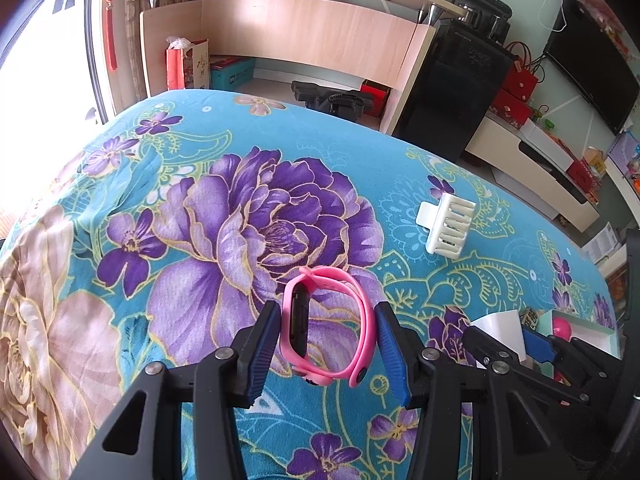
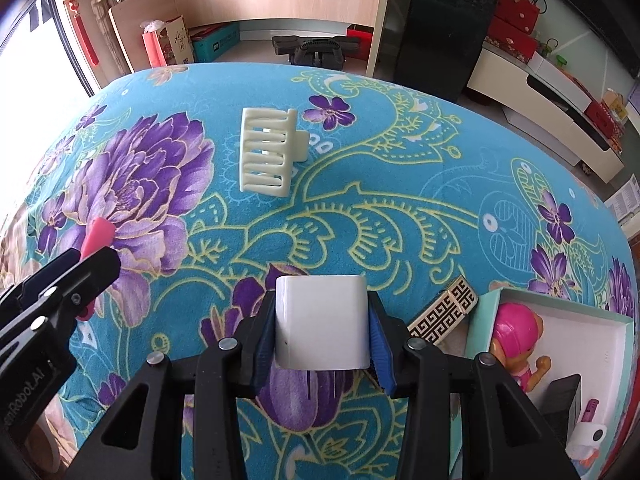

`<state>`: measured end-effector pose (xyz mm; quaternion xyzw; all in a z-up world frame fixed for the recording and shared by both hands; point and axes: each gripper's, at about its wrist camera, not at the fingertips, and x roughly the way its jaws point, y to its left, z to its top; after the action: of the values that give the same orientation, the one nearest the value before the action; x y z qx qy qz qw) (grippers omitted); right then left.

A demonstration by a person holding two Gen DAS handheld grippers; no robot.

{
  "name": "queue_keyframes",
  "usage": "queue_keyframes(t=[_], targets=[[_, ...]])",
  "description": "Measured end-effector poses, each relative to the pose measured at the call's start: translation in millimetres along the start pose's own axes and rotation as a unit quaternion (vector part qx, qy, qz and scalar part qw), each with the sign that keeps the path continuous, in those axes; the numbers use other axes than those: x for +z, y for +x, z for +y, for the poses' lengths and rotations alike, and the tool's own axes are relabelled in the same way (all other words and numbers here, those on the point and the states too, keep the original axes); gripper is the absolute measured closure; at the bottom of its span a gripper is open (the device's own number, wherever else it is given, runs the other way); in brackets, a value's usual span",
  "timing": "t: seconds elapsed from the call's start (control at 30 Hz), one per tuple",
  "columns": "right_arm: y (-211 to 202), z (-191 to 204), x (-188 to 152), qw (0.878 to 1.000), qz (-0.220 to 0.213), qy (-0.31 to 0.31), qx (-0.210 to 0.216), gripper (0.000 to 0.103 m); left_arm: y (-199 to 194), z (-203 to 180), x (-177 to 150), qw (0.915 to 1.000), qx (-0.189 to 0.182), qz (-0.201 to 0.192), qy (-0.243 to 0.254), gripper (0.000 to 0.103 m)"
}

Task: Organize rigid objects
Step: 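Carry the pink band watch with the left tool while the right tool carries the white charger to the tray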

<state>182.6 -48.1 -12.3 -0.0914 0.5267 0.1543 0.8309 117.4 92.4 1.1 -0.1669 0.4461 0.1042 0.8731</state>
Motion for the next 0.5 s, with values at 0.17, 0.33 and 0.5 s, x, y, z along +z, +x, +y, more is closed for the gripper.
queue_keyframes(t=[0.17,0.33,0.5], targets=[[-28.6,2.1,-14.7,0.999,-0.034,0.018,0.005,0.059,-9.8,-0.9,-2.5,1.0000,0.003,-0.008,0.003,0.052],[-55.8,0.0,-36.8,0.997,-0.063,0.045,0.006,0.059,-22.9,-6.2,-6.9,0.9997,0.002,-0.017,0.016,0.052],[-74.3,-9.3,-59.1,0.995,-0.075,0.066,-0.003,0.059,-39.3,-17.1,-14.7,0.9989,-0.005,-0.029,0.036,0.052]])
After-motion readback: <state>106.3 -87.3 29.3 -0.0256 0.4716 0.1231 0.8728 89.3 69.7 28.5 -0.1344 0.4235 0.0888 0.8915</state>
